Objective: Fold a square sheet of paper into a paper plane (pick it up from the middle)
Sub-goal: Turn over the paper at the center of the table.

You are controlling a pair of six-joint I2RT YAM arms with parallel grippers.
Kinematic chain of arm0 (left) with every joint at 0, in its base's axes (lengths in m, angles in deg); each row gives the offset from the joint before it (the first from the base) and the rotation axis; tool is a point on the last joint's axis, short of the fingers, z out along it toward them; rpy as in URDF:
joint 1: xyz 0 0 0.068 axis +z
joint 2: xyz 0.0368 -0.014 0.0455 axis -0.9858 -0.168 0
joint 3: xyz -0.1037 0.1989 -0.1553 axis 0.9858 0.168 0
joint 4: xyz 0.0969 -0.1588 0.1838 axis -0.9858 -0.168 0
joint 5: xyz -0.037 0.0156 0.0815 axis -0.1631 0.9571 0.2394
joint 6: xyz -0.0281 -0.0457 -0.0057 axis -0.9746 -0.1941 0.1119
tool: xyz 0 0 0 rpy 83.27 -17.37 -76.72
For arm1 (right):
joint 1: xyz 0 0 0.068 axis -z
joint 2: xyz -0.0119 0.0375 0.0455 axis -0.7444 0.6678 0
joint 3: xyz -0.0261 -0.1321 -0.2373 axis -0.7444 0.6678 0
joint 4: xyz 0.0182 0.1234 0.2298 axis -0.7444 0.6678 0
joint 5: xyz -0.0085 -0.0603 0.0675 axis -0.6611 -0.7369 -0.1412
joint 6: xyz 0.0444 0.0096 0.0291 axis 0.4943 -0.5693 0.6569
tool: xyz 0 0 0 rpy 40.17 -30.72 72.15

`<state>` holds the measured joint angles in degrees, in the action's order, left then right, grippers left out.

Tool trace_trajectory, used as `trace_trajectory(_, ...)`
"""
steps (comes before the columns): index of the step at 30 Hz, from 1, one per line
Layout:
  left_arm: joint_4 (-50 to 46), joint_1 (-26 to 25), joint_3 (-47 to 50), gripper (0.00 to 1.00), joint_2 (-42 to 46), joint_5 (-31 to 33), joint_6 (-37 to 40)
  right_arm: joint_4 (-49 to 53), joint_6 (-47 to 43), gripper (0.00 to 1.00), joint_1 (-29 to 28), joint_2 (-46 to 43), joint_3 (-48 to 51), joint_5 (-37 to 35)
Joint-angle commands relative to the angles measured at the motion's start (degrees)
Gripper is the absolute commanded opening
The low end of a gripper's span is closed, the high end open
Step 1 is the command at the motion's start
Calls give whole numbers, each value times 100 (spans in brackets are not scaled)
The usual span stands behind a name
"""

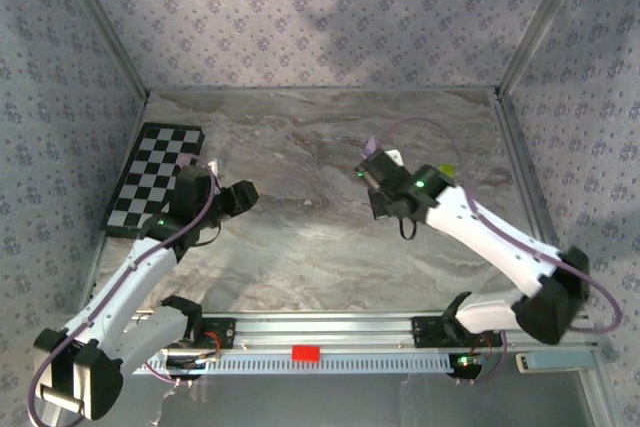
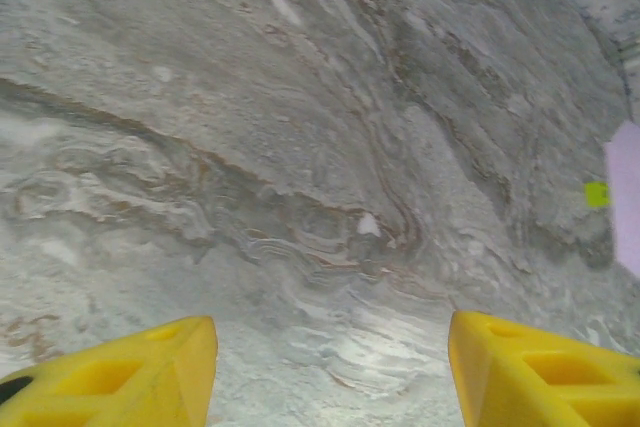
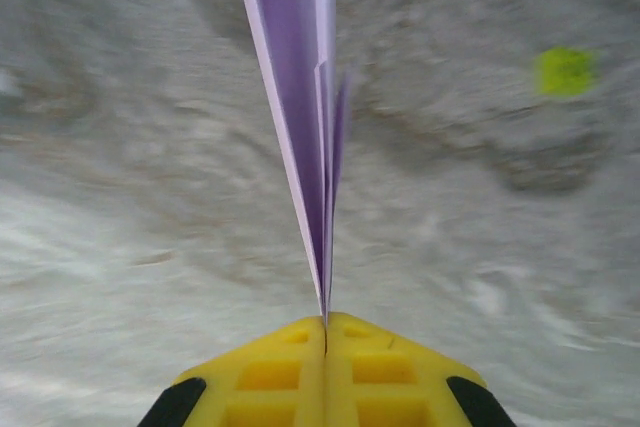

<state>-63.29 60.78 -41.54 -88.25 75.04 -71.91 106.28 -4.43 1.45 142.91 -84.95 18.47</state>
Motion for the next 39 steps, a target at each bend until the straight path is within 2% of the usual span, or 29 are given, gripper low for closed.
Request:
trace_trajectory(1, -262, 194, 21, 63, 105, 140, 198, 1757, 527, 2, -399, 837, -609, -2175)
trace_trajectory(4, -488, 390, -87, 63, 105, 143, 296, 2143, 815, 0, -792, 1617, -876, -2628)
trace_trajectory(7, -662, 575, -149, 64, 170, 223, 316, 1662, 481, 1, -1140, 2216, -868, -2373)
trace_trajectory(11, -926, 854, -219, 64, 264, 299, 165, 806, 154, 3, -1561, 2725, -789, -1657)
trace_trajectory(15, -965, 985, -201, 64, 399, 322, 93, 190, 104, 6, -1730, 2951, -738, -960)
trace_trajectory(20, -1007, 1042, -247, 65, 404, 336, 53, -485, -186, 17, -1778, 2947, -721, -26)
trace_trajectory(21, -1017, 1044, -260, 65, 404, 327, 42, -557, -238, 22, -1757, 2929, -727, 156)
trace_trajectory(25, -1031, 1058, -237, 65, 411, 158, 51, -1011, -342, 32, -1660, 2565, -642, 884)
trace_trajectory(26, -1020, 1059, -210, 65, 404, 104, 54, -1218, -345, 37, -1618, 2384, -542, 1102)
trace_trajectory(29, -910, 1058, -171, 65, 314, -163, 57, -1870, -192, 45, -1384, 1750, -114, 1668)
trace_trajectory(31, -785, 1058, -176, 64, 161, -470, 18, -2375, 63, 47, -1059, 1346, 334, 2070)
trace_trajectory(32, -706, 1059, -183, 63, 48, -657, -43, -2749, 184, 46, -765, 1149, 730, 2493)
trace_trajectory(36, -184, 1028, -106, 56, -455, -1402, -324, -4549, 757, 31, 430, 631, 2139, 4497)
trace_trajectory(37, -32, 999, -84, 54, -589, -1520, -419, -5023, 1010, 24, 716, 611, 2406, 4966)
trace_trajectory(38, 65, 957, -79, 53, -695, -1570, -484, -5357, 1176, 17, 918, 632, 2623, 5299)
trace_trajectory(39, 169, 884, -77, 51, -801, -1598, -555, -5631, 1305, 15, 1100, 673, 2790, 5555)
